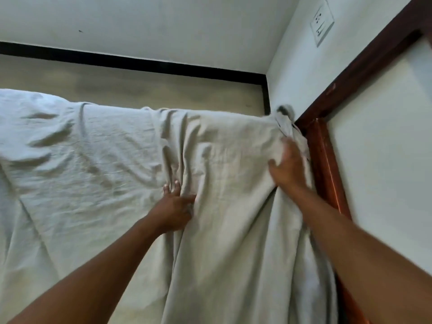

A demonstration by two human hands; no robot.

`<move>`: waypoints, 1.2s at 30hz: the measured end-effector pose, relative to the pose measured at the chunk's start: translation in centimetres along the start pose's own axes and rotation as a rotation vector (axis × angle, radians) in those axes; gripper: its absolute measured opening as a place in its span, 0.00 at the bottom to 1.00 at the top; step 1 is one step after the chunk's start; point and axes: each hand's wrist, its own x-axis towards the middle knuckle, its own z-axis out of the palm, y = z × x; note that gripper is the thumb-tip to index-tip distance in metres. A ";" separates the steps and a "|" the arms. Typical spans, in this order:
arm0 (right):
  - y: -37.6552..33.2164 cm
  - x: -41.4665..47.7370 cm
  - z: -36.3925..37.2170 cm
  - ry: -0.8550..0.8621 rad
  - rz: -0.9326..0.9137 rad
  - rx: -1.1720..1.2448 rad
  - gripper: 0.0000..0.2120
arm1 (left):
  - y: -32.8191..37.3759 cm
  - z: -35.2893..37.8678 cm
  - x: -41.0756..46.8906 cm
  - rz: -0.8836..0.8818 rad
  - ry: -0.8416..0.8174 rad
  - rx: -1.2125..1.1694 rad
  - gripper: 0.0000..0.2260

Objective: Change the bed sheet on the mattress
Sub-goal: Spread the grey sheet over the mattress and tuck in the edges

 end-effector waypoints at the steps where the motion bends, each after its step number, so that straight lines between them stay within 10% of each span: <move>1: 0.8 -2.6 1.5 -0.118 -0.054 -0.046 0.30 | 0.6 0.2 0.4 -0.004 -0.072 0.088 0.26; 4: 4.1 -8.1 4.7 -0.372 -0.119 -0.250 0.32 | 1.3 0.2 1.9 -0.062 -0.139 0.172 0.24; 17: 6.8 -30.3 3.9 -0.243 -0.008 -0.133 0.26 | 4.1 6.6 -5.7 -0.105 -0.128 0.342 0.29; 29: 12.0 -57.9 -0.2 -0.024 0.547 0.064 0.24 | 14.3 19.4 -24.5 0.428 -0.669 0.666 0.26; 36: 12.4 -63.2 -1.2 0.297 1.136 0.199 0.31 | 17.5 22.2 -26.8 0.508 -0.624 0.633 0.32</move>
